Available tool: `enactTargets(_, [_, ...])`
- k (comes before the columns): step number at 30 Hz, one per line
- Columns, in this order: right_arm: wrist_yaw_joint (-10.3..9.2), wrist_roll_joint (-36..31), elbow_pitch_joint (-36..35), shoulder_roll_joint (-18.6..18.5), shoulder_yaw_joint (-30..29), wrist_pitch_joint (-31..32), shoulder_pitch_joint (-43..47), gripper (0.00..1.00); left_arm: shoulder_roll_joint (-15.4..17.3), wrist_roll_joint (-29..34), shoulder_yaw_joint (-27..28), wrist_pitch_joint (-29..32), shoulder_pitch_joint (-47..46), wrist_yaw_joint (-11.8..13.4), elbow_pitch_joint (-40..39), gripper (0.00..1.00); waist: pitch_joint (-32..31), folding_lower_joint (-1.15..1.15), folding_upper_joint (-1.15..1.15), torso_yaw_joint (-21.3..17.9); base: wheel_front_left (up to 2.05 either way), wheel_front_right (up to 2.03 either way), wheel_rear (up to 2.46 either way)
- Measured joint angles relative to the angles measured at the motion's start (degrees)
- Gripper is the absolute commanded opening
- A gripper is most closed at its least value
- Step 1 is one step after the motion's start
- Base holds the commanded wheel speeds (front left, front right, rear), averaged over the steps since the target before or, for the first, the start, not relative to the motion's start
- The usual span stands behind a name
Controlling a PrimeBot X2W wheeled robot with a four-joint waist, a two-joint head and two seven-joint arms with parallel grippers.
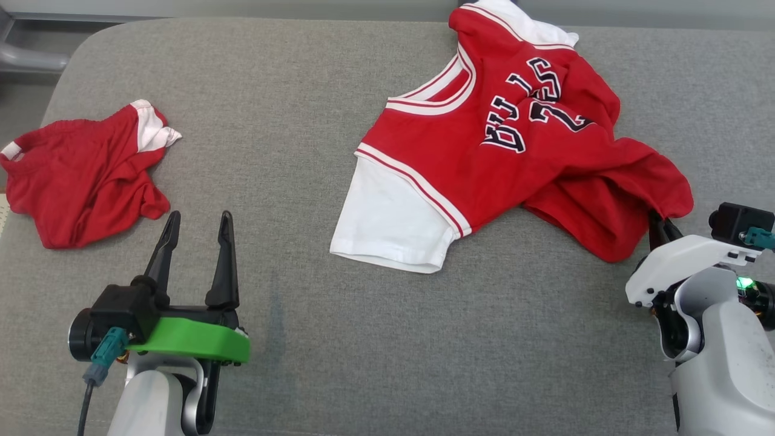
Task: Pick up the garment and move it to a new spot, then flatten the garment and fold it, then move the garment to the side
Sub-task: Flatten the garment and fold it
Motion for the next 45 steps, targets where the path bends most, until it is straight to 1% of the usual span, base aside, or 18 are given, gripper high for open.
enactTargets(4, [0.00,-1.75,-2.52,-0.01,0.71,-1.71,0.75,0.00,-0.07,0.01,0.32,0.00,0.02,0.00,0.07,1.00,-0.64,0.00,0.00,-0.70,0.00,0.00,0.00])
enactTargets(8, [0.00,-4.67,-7.95,-0.03,2.05,-1.87,4.57,0.00,-0.13,0.01,0.66,-0.01,0.15,0.00,0.27,1.00,-1.57,0.00,0.00,-1.51,0.00,0.00,0.00])
enactTargets(11, [0.00,-4.90,-13.51,0.01,3.43,0.47,9.32,0.00,-0.19,0.01,1.29,-0.01,0.48,0.00,0.31,1.00,-2.15,0.00,0.00,-2.36,0.00,0.00,0.00])
enactTargets(13, [0.00,-6.71,-17.18,0.02,3.18,3.09,12.63,0.00,-0.20,0.09,2.03,-0.01,0.91,0.00,0.20,1.00,-2.43,0.00,0.00,-3.17,0.00,0.00,0.00])
enactTargets(16, [0.00,-6.83,-21.17,-0.02,2.74,6.34,16.34,0.00,-0.35,0.10,2.74,-0.01,1.23,0.00,0.00,1.00,-2.74,0.00,0.00,-4.27,0.00,0.00,0.00])
enactTargets(19, [0.01,-8.01,-23.24,-0.01,1.93,8.25,18.08,0.00,-0.49,0.20,3.25,-0.01,1.32,0.00,-0.09,1.00,-3.06,0.00,0.00,-5.17,0.00,0.00,0.00])
enactTargets(22, [0.01,-10.01,-22.92,0.01,1.31,9.33,18.99,0.00,-0.63,0.33,3.55,-0.01,1.40,0.00,-0.09,1.00,-3.48,0.00,0.00,-5.75,0.00,0.00,0.00])
enactTargets(23, [0.01,-10.84,-22.49,0.00,1.03,9.38,19.08,0.04,-0.70,0.34,3.59,-0.01,1.41,0.00,-0.08,1.00,-3.65,0.00,0.00,-5.87,0.00,0.00,0.00])
enactTargets(24, [0.01,-11.35,-22.03,0.00,0.75,9.35,19.07,1.00,-0.74,0.35,3.61,0.00,1.41,0.00,-0.02,1.00,-3.79,0.00,0.00,-5.95,0.00,0.00,0.00])
enactTargets(27, [0.01,-11.23,-19.56,-0.01,0.22,7.84,19.07,1.00,-0.79,0.60,3.56,0.00,1.55,0.00,0.41,1.00,-4.44,0.00,0.00,-6.07,0.00,0.00,0.00])
enactTargets(31, [0.01,-11.20,-18.28,0.00,-1.78,4.97,19.92,1.00,-0.80,0.79,3.53,-0.01,2.88,0.00,0.98,1.00,-5.68,0.00,0.00,-6.04,0.00,0.00,0.00])
enactTargets(35, [0.01,-10.27,-19.31,-0.01,-2.32,-1.45,20.41,1.00,-0.79,1.07,4.24,-0.01,4.44,0.00,1.00,1.00,-7.22,0.00,0.00,-6.26,0.00,0.00,0.00])
enactTargets(38, [0.01,-9.47,-20.05,-0.05,-0.40,-5.67,20.59,1.00,-0.82,1.36,4.68,0.00,5.80,0.00,0.96,1.00,-8.33,0.00,0.00,-6.69,0.00,0.00,0.00])
enactTargets(43, [0.01,-8.55,-20.85,-0.02,4.42,-11.81,20.61,1.00,-1.00,1.98,5.53,0.00,7.57,0.00,0.40,1.00,-10.24,0.00,0.00,-7.85,0.00,0.00,0.00])
enactTargets(45, [0.01,-7.12,-20.57,-0.03,6.36,-13.92,20.51,1.00,-1.12,2.20,5.88,-0.01,7.95,0.00,0.27,1.00,-10.95,0.00,0.00,-8.34,0.00,0.00,0.00])
